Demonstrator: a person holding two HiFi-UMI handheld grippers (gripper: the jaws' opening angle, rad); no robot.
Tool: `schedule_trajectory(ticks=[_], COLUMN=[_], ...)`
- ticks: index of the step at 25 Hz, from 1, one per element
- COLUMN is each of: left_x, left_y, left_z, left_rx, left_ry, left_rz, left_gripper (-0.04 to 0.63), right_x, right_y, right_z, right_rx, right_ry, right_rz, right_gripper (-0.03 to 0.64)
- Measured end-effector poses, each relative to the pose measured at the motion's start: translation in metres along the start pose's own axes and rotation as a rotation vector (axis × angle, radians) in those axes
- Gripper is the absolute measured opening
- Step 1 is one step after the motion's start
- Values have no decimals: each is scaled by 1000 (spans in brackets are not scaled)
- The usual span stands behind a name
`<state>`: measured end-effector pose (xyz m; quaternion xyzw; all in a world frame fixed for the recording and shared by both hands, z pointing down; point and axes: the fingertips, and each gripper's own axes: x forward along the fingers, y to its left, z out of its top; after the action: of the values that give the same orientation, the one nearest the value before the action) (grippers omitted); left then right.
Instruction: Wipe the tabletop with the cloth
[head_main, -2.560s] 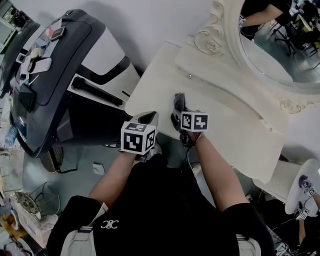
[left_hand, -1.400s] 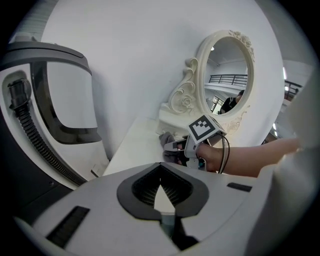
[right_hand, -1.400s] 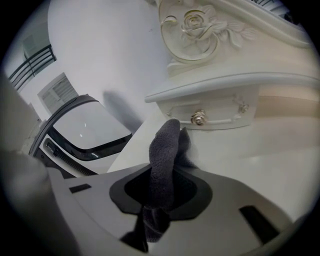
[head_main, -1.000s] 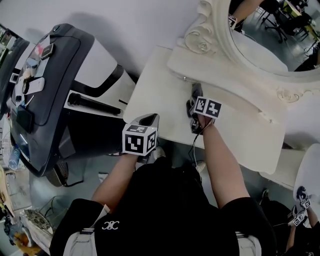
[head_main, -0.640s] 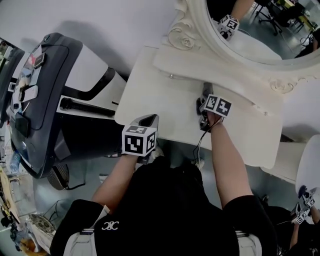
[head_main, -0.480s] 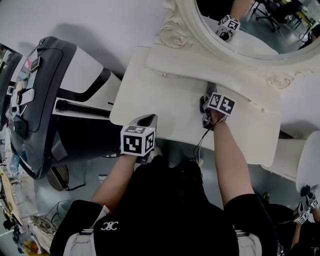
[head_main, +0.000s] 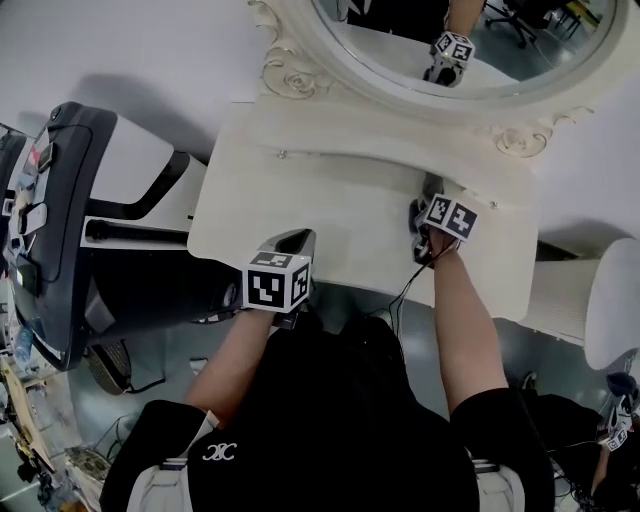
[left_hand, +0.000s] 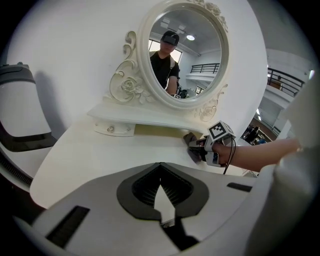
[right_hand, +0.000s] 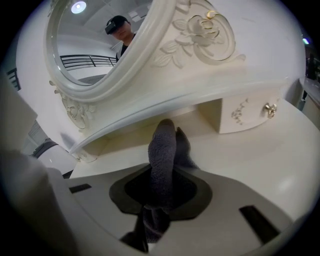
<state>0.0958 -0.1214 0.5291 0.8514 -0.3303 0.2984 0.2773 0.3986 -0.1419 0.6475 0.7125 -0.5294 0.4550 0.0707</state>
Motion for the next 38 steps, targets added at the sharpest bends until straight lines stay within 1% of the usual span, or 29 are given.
schedule_trajectory(ticks=[5, 9, 11, 13, 16, 18, 22, 26, 31, 35, 38], left_x=[19, 28, 31, 32, 31, 30, 25, 15, -3, -26, -49], left_y=[-35, -55, -62, -68, -77, -80, -88, -107, -142, -165, -173], left_z=[4, 10, 12, 16, 22, 29, 53, 86, 129, 156, 165], left_rx=[21, 34, 39, 46, 59, 65, 78, 126, 180, 246, 267], left_ry=[6, -3, -7, -15, -32, -51, -118, -209, -337, -431, -478], left_rz=[-33, -54, -61, -69, -84, -88, -99, -131, -214, -250, -271], left_gripper=[6, 6, 6, 6, 6, 6, 6, 6, 6, 6, 6], right_x=[-23, -40, -43, -46, -57, -71, -115, -178, -247, -288, -308], right_y=[-57, -86, -93, -94, -94, -91, -67, -24, 29, 66, 93], right_z=[5, 2, 0, 0, -2, -7, -2, 24, 64, 83, 82], right_rx=[32, 53, 59, 61, 42, 7, -41, -82, -106, -206, -275], right_ry=[-15, -26, -26, -38, -112, -166, -312, -497, -703, -804, -845], right_rz=[-44, -65, -69, -52, -18, -18, 3, 46, 113, 108, 123], right_gripper=[80, 80, 80, 80, 81, 81, 81, 81, 81, 81, 81])
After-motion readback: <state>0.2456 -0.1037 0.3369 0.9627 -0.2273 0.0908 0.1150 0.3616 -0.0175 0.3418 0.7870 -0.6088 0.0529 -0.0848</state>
